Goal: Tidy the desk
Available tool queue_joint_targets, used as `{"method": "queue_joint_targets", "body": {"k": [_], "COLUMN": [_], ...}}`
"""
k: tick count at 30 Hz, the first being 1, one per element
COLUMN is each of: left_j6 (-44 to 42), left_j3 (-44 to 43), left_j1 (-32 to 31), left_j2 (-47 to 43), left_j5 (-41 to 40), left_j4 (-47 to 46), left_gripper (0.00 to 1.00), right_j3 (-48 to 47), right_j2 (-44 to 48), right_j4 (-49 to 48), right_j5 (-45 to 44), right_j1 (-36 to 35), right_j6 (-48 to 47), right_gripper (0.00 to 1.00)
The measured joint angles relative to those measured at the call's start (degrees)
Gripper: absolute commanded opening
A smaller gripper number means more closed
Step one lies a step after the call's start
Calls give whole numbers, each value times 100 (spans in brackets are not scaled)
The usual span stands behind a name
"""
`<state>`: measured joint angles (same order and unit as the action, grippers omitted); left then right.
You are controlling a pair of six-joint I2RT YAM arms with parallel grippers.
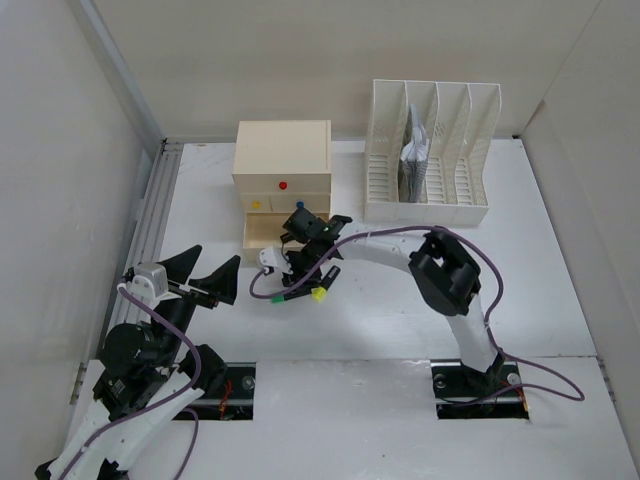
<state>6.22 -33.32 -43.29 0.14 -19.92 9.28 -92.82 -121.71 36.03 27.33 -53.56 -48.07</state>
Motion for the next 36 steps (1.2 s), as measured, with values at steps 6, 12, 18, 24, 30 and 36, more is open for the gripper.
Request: {"method": "queue_joint_targets", "body": {"k": [6, 12, 18, 24, 30, 36], "left_j6": [0, 0, 0, 0, 0, 0], "left_j3": [0, 0, 0, 0, 0, 0], "left_j1": [0, 0, 0, 0, 0, 0], "left_j2": [0, 0, 0, 0, 0, 0], "left_j5": [0, 0, 4, 28, 39, 42], "left_j4": [0, 0, 0, 0, 0, 0], "left_gripper": [91, 91, 91, 91, 91, 91], "right_j3": [0, 0, -2, -2, -2, -2], "right_j2": [0, -109, -153, -155, -155, -107], "right_j4": [146, 160, 122, 63, -13, -55], "right_j5": [31, 26, -7, -96, -111, -339], "right_j1": [-151, -317, -348, -348, -348, -348], "right_j6": [-35, -57, -74, 11, 105, 192], "right_gripper": [45, 45, 45, 15, 0, 0]}}
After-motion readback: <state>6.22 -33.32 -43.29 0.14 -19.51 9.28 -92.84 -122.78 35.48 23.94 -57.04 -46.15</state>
